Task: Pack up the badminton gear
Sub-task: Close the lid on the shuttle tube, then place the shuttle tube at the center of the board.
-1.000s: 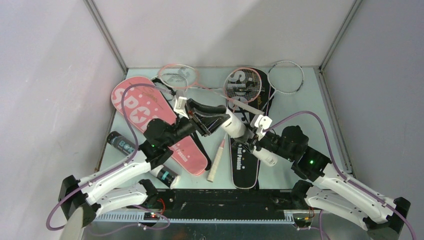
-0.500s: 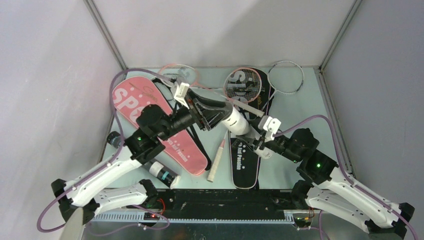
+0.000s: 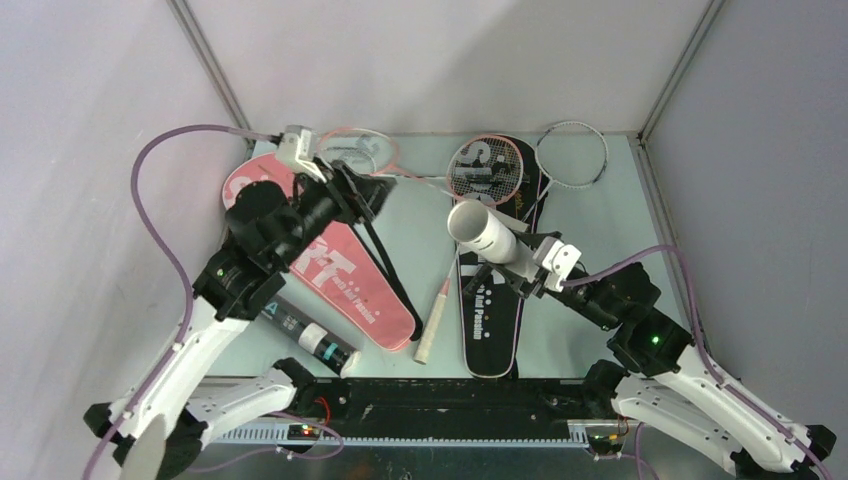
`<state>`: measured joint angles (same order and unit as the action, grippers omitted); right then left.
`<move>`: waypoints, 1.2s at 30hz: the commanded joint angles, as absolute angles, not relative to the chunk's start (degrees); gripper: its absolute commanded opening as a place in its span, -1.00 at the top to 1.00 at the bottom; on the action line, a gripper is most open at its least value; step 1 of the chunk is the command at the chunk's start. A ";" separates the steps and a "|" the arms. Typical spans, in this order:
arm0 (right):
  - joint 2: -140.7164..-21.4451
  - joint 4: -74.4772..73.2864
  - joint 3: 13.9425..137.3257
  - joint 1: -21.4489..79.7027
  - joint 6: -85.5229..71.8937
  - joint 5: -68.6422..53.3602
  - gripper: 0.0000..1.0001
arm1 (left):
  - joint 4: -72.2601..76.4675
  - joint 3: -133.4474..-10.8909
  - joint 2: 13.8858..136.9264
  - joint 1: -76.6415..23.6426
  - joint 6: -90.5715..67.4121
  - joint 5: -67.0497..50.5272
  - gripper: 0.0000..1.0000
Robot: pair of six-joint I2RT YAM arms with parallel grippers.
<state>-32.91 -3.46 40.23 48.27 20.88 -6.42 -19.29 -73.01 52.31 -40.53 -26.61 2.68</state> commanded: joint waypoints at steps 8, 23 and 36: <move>-32.25 -5.43 43.46 48.02 24.76 -1.82 0.04 | -21.03 -64.38 61.60 -10.29 -33.70 -1.11 -0.34; -53.15 -20.21 55.49 28.33 6.70 5.91 0.02 | -27.36 -64.17 62.52 -6.52 -25.32 -11.35 -0.41; -70.91 -31.70 65.26 5.60 -13.74 2.26 0.00 | -32.49 -58.79 53.59 -6.51 -19.69 -6.93 -0.48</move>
<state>-67.20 -26.15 63.53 16.29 -6.46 4.95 -32.49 -62.00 56.60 -6.61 -22.37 -6.57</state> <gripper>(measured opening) 0.603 0.737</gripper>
